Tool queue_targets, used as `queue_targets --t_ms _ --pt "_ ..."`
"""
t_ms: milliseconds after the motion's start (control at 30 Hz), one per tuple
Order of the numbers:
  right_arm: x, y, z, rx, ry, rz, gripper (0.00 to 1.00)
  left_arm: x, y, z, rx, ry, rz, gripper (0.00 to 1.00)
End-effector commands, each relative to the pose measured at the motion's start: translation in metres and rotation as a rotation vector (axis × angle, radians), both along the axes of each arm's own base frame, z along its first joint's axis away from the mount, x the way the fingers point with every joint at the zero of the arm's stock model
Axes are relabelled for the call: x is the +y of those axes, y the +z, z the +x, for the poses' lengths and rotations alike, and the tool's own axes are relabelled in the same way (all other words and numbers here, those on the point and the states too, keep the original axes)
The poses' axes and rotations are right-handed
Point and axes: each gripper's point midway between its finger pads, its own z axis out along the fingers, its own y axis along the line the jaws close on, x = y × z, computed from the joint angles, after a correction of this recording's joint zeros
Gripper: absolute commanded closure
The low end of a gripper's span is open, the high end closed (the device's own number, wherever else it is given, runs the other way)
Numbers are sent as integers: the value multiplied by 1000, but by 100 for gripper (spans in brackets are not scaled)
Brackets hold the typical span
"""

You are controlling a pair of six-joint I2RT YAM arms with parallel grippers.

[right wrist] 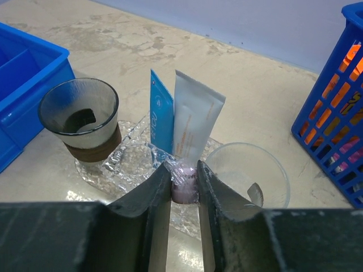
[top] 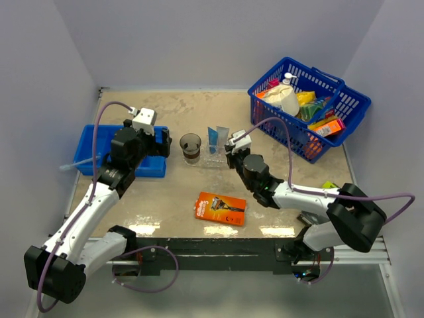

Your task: Prepare toiletry sets of a toothbrush and toothpaste on the tray

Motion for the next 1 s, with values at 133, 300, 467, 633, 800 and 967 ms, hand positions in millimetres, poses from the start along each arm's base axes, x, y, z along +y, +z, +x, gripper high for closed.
queue_targets --t_ms 133,300,467,633,800,967 --pt "-10 9 -5 -18 -35 8 62 -2 10 2 -44 -17 -10 0" --pt "-11 11 -7 -18 -37 16 50 -3 10 2 -45 -22 -11 0" --pt "-11 14 -8 -21 -34 21 41 -3 9 1 -44 -27 -11 0" --pt "-8 18 -8 -11 -24 26 33 -5 9 1 -45 -37 -13 0" --pt "-5 36 -10 -18 -11 101 23 -5 12 0 -53 -40 -18 0" --pt "-2 62 -17 -42 30 166 19 -5 12 0 -54 -37 -25 0"
